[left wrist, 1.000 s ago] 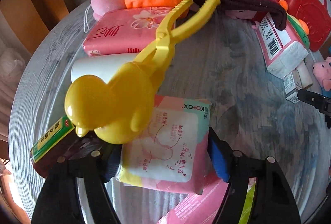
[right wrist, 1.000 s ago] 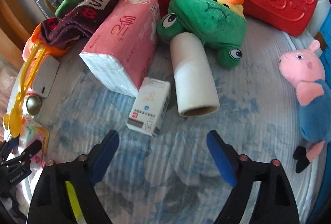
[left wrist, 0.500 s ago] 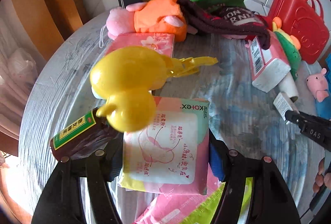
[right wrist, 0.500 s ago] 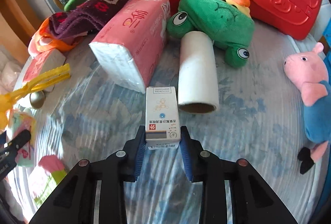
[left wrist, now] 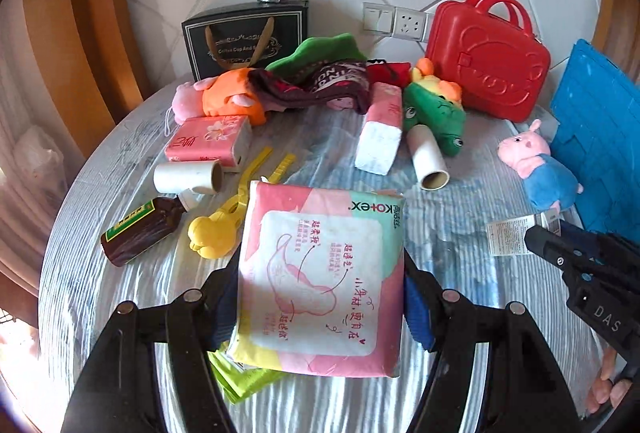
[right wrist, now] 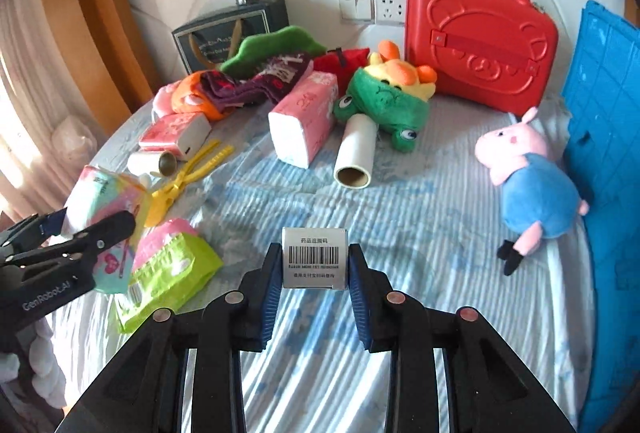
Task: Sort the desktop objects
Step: 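Carry the Kotex pack and medicine box over the blue bin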
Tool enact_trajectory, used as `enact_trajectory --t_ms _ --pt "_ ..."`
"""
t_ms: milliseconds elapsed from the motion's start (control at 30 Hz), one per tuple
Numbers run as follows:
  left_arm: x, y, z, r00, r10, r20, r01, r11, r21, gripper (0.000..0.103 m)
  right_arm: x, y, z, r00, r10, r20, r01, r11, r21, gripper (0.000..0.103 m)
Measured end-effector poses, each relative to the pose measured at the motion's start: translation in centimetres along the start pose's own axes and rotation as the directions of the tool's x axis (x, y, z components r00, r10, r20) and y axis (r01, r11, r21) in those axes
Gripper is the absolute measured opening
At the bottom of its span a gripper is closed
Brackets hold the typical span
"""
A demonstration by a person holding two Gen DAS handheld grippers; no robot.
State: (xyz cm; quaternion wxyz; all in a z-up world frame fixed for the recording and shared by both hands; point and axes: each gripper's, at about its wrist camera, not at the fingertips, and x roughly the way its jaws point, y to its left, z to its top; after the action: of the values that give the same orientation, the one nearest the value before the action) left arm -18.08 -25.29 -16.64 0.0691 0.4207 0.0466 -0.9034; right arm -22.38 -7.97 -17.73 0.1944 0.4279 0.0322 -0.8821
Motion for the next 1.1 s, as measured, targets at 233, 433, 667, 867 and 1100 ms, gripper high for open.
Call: enact_trajectory --t_ms 233,433,667,867,1100 --pt "-5.1 -6.1 -1.2 0.997 0.013 0.078 -0.013 1.000 -0.006 0.067 -8.2 -3.2 -1.0 0.986 -0.001 0.165 0.011 0.998 -0.062 0.031" --pt "-9.5 -10.7 -2.6 0.990 0.005 0.141 -0.007 1.000 0.012 0.067 -13.5 -6.1 -2.7 0.969 -0.004 0.248 0.026 0.996 -0.084 0.031" --pt "-13.3 -13.6 -3.4 0.975 -0.043 0.219 0.025 0.996 0.086 0.067 -19.4 -7.6 -4.7 0.942 -0.054 0.332 0.070 0.997 -0.037 0.031" --pt "-14.9 -14.8 -5.1 0.967 -0.104 0.231 0.080 0.991 0.111 0.067 -23.8 -8.3 -5.6 0.921 -0.142 0.362 0.144 0.989 0.024 0.031" --pt "-17.1 -17.6 -5.2 0.953 -0.170 0.251 0.134 0.979 0.154 0.067 -28.7 -9.9 -6.8 0.885 -0.231 0.404 0.212 0.973 0.091 0.031"
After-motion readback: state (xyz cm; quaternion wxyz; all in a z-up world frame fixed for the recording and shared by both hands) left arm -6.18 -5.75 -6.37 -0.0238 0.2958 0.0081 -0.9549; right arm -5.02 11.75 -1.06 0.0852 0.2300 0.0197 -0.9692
